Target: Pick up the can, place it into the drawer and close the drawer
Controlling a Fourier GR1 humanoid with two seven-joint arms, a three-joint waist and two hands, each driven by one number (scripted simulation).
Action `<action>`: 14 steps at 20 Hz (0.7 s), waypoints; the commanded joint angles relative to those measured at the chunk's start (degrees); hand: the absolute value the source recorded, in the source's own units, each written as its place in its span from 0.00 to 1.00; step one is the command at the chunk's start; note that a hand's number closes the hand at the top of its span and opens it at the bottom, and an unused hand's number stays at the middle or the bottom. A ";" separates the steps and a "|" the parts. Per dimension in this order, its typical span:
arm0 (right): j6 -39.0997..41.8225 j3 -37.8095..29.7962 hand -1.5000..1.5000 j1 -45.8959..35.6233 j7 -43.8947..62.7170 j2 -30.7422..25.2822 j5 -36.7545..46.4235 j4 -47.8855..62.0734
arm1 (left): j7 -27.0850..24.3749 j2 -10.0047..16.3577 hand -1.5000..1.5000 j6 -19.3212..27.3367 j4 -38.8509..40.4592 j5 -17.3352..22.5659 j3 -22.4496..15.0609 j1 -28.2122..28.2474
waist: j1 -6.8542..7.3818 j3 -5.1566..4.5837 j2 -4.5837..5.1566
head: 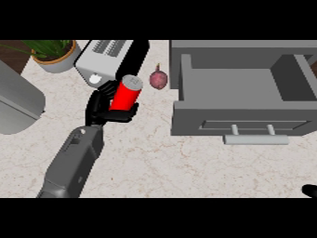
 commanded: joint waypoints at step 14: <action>0.31 0.79 0.00 -0.53 -1.25 -0.21 1.95 2.00 | 25.74 -1.81 1.00 9.48 -16.78 1.34 -7.43 -19.79 | -0.44 0.08 -0.10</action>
